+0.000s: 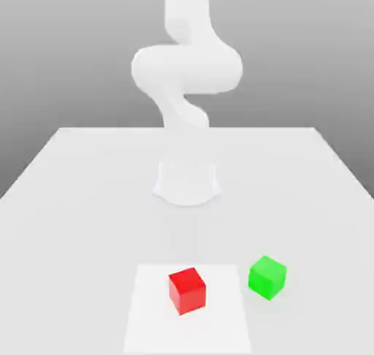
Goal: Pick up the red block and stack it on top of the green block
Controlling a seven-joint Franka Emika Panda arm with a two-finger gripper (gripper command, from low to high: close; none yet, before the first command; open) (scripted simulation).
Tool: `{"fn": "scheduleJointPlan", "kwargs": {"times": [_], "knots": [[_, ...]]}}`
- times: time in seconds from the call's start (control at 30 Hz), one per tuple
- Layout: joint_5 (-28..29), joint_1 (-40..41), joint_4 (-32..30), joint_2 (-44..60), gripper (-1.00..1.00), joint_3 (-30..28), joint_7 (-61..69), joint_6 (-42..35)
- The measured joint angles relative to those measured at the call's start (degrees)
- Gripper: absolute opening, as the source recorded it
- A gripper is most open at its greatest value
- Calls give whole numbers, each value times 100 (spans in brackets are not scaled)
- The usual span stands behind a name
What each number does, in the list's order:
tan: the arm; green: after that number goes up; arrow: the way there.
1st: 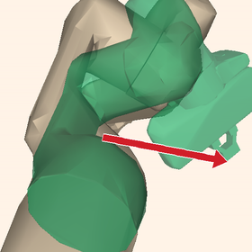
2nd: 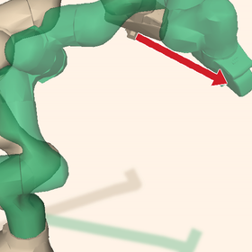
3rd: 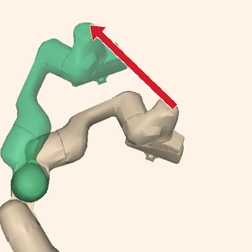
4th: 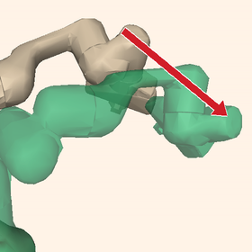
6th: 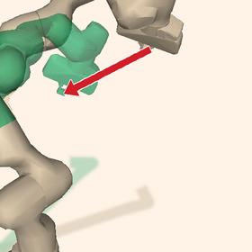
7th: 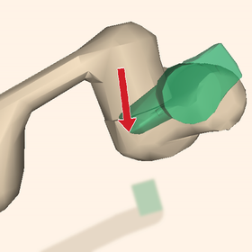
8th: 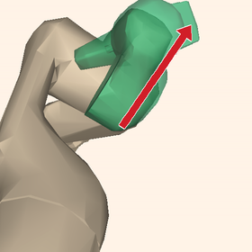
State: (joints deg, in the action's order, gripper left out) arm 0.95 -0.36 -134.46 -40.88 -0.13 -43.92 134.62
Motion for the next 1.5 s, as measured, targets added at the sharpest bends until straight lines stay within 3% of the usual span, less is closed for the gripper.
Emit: {"fn": "scheduleJointPlan", "kwargs": {"times": [0.37,0.63,0.87,0.9,1.13,1.33,1.5], "knots": [[265,-192,-1242,2351,0,-231,1034,1335],[-21,-290,-2127,4010,0,-318,2108,2289],[-327,-205,-2095,5461,0,-170,2466,3453],[-340,-188,-2079,5579,-100,-150,2478,3553],[-327,-175,-2081,5563,-100,-139,2467,3535],[-139,-177,-2244,4455,-100,-180,2332,2591],[-28,-568,-2344,4041,-100,93,2491,2277]]}}
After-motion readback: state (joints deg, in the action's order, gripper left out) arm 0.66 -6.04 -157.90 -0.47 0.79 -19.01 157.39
